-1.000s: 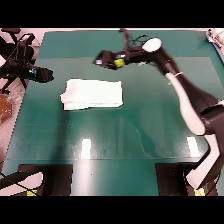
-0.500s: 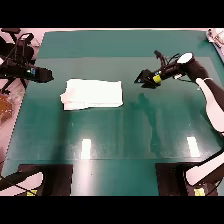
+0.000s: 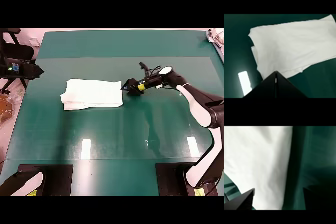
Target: Fold the shirts.
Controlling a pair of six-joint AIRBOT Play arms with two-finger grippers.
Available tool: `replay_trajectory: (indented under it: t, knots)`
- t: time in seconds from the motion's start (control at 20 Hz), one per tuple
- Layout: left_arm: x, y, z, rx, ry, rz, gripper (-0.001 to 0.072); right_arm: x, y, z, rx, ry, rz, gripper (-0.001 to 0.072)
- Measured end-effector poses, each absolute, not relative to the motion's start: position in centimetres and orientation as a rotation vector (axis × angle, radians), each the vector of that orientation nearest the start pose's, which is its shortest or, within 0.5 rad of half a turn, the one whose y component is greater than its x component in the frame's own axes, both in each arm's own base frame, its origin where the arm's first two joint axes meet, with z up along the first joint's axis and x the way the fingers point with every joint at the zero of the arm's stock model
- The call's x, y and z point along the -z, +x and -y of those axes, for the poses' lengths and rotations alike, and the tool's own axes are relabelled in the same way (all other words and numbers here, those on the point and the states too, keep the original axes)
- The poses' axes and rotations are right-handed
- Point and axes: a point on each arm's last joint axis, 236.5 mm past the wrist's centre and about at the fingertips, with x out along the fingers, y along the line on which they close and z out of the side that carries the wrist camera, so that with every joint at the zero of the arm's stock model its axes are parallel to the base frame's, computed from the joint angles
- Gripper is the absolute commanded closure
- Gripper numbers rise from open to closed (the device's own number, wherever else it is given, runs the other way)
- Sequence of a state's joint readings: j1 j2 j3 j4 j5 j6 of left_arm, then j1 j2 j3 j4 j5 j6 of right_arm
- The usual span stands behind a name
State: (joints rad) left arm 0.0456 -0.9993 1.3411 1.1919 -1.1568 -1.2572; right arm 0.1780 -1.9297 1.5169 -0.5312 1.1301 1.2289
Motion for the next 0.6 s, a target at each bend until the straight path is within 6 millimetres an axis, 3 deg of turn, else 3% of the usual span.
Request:
replay_trajectory:
  t: [0.2,0.25,0.3,0.35,0.4,0.6]
  knots:
    - [-21.2,37.5,6.3,0.347,0.002,-0.744,0.0686,6.6,45.0,-30.6,-0.794,0.674,-1.345,0.0007]
    - [-21.2,37.3,6.4,0.349,0.003,-0.746,0.0686,6.6,44.9,-31.4,-0.807,0.670,-1.343,0.0049]
    - [-21.2,37.2,6.4,0.351,0.004,-0.751,0.0687,6.6,45.0,-32.3,-0.821,0.661,-1.339,0.0212]
    - [-21.1,37.0,6.4,0.354,0.004,-0.758,0.0686,6.6,45.0,-33.0,-0.831,0.644,-1.336,0.0599]
    - [-21.0,36.8,6.5,0.356,0.005,-0.765,0.0686,6.6,45.1,-33.7,-0.840,0.624,-1.334,0.0692]
    - [-20.7,36.3,6.6,0.360,-0.013,-0.788,0.0687,1.3,45.9,-37.0,-0.935,0.621,-1.258,0.0693]
